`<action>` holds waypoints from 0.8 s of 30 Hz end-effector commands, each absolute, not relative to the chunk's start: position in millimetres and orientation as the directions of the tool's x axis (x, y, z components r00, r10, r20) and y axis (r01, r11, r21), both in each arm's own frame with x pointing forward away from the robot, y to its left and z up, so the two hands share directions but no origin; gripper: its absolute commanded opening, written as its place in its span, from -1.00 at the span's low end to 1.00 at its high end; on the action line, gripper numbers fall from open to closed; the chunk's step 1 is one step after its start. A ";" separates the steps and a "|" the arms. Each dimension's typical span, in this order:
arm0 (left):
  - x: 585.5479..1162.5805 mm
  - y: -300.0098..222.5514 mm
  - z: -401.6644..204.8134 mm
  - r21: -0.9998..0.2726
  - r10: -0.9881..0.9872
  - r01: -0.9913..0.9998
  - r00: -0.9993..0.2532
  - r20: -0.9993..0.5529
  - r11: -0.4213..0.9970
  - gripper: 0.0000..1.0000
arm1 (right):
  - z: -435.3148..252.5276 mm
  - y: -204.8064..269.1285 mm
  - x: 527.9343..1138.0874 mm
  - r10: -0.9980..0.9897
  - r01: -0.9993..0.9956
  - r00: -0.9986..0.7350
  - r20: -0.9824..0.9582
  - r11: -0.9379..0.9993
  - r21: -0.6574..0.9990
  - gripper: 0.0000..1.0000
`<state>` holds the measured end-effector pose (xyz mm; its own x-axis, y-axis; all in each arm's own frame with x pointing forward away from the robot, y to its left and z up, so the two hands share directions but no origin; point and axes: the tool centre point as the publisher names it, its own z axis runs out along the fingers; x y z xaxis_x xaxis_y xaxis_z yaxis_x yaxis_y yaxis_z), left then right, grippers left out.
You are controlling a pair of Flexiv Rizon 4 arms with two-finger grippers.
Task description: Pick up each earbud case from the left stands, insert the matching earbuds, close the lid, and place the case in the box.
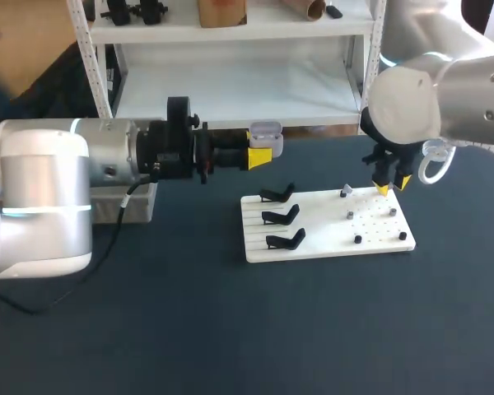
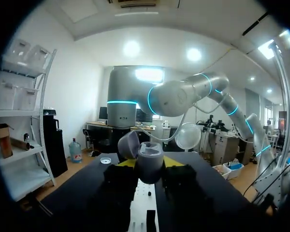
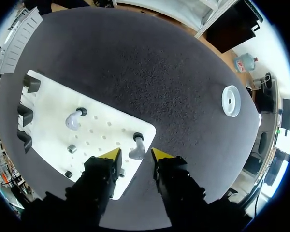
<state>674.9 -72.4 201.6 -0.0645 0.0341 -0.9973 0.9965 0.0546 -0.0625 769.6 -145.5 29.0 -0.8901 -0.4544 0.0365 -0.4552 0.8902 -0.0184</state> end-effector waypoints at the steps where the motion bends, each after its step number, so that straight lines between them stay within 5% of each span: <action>1: 675.6 -72.6 201.3 -0.062 0.032 0.997 -0.064 -0.997 0.055 -1.00 | 28.3 -144.7 768.7 -0.450 -0.451 -0.892 0.035 0.892 -0.025 -0.24; 5: 675.6 -72.6 201.3 -0.062 0.032 0.997 -0.064 -0.997 0.055 -1.00 | 27.7 -145.4 768.0 -0.443 -0.444 -0.896 0.032 0.895 -0.028 -0.26; 11: 675.6 -72.6 201.3 -0.062 0.032 0.997 -0.064 -0.997 0.055 -1.00 | 25.8 -145.5 767.7 -0.429 -0.430 -0.903 0.031 0.902 -0.035 -0.55; 13: 675.6 -72.6 201.3 -0.062 0.032 0.997 -0.064 -0.997 0.055 -1.00 | 24.6 -145.3 767.4 -0.424 -0.425 -0.905 0.032 0.904 -0.038 -1.00; 24: 675.6 -72.6 201.3 -0.062 0.032 0.997 -0.064 -0.997 0.055 -1.00 | 68.5 -152.6 745.9 -0.347 -0.343 -0.934 -0.085 0.938 -0.057 -1.00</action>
<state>675.0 -72.4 201.6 -0.0645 0.0343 -0.9973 0.9965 0.0545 -0.0626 775.9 -143.5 45.3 -0.9327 -0.3607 -0.0072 -0.3597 0.9313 -0.0567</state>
